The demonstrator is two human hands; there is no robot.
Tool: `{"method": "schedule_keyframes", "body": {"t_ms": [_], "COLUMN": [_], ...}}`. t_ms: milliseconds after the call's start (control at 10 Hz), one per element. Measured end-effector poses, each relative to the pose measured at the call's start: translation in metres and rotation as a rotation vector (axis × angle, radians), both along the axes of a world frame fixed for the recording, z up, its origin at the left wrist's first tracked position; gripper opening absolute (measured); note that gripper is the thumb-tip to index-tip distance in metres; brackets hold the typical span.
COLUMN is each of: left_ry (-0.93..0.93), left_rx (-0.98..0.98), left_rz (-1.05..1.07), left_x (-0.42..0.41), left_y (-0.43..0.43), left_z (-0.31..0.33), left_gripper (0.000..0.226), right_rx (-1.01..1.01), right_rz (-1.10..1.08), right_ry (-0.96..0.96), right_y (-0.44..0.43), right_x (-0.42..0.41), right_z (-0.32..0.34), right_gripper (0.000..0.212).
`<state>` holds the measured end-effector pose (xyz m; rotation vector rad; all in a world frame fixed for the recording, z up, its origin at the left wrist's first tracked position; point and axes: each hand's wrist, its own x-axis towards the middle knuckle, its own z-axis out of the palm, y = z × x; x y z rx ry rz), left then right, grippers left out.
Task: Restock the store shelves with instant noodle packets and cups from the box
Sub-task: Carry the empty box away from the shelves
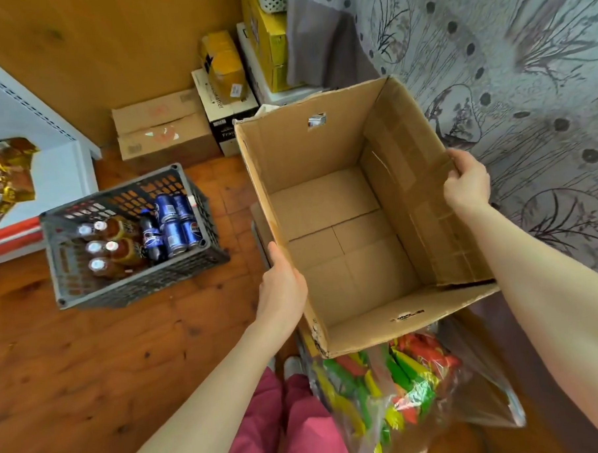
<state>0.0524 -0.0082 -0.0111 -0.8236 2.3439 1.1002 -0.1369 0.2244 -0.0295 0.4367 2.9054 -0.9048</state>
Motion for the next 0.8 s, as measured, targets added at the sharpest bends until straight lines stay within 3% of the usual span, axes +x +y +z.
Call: {"method": "schedule_keyframes", "body": {"t_ms": [400, 600, 700, 800], "left_ry": [0.021, -0.017, 0.019, 0.115], "left_rx": [-0.043, -0.142, -0.281, -0.447], "left_rz": [-0.053, -0.133, -0.281, -0.381], "left_x": [0.0, -0.001, -0.002, -0.007], "left_y": [0.012, 0.006, -0.008, -0.025], "left_z": [-0.009, -0.003, 0.008, 0.025], "left_gripper": [0.062, 0.06, 0.042, 0.045], "right_rx": [0.066, 0.213, 0.246, 0.138], "right_rz": [0.069, 0.139, 0.168, 0.205], "right_ry": [-0.024, -0.103, -0.061, -0.067], "right_y": [0.009, -0.003, -0.018, -0.049], "right_x": [-0.008, -0.011, -0.016, -0.022], "right_z": [-0.009, 0.003, 0.015, 0.04], "right_gripper": [0.048, 0.052, 0.049, 0.048]}}
